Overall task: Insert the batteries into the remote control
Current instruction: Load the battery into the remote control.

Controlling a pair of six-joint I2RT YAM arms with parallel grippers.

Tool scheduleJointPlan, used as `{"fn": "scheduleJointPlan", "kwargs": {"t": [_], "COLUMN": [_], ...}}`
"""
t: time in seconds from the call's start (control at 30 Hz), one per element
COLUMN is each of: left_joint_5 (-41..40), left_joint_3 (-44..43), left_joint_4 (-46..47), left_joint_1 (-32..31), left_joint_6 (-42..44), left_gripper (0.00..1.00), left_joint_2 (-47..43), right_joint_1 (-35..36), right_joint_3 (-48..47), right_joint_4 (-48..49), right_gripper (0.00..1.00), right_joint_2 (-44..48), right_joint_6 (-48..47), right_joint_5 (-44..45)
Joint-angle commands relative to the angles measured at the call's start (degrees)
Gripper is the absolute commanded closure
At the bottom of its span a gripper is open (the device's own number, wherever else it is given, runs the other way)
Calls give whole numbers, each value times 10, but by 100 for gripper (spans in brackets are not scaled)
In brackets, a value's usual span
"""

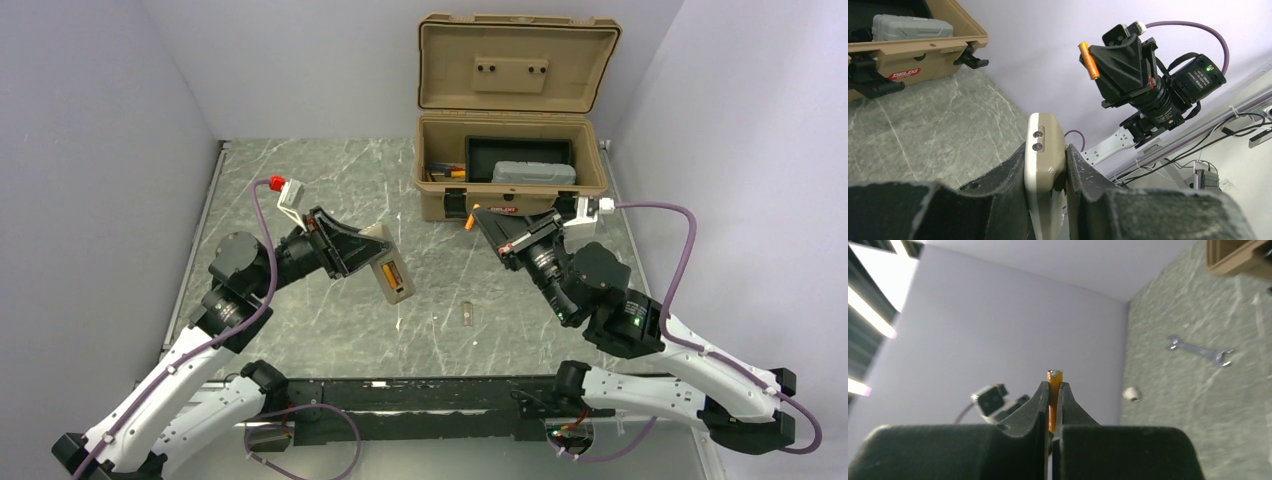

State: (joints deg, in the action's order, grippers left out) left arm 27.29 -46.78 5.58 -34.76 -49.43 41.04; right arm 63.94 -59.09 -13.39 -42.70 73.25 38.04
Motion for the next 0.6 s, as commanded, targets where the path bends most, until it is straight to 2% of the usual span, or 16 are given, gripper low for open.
{"fn": "scheduleJointPlan", "kwargs": {"t": [0.0, 0.07, 0.1, 0.23, 0.27, 0.43, 0.57], "left_joint_5": [16, 31, 36, 62, 70, 96, 121], "left_joint_3": [13, 25, 29, 32, 27, 7, -3], "left_joint_4": [64, 86, 90, 83, 75, 31, 5], "left_joint_1": [-3, -3, -3, -3, -4, -6, -14], "left_joint_6": [-38, -58, -67, -85, -85, -83, -90], "left_gripper": [100, 100, 100, 100, 100, 100, 100], "left_joint_2": [1, 9, 14, 41, 49, 87, 126], "right_joint_1": [1, 1, 1, 1, 1, 1, 1], "right_joint_3": [7, 26, 30, 21, 21, 7, -18], "right_joint_4": [46, 87, 79, 5, -15, -150, -209], "right_gripper": [100, 100, 100, 100, 100, 100, 100], "right_joint_2": [-5, -10, -12, -17, -12, 30, 48], "right_joint_6": [-233, -417, -478, -639, -696, -1061, -1181], "right_joint_5": [-22, -72, -84, -106, -148, -498, -613]}}
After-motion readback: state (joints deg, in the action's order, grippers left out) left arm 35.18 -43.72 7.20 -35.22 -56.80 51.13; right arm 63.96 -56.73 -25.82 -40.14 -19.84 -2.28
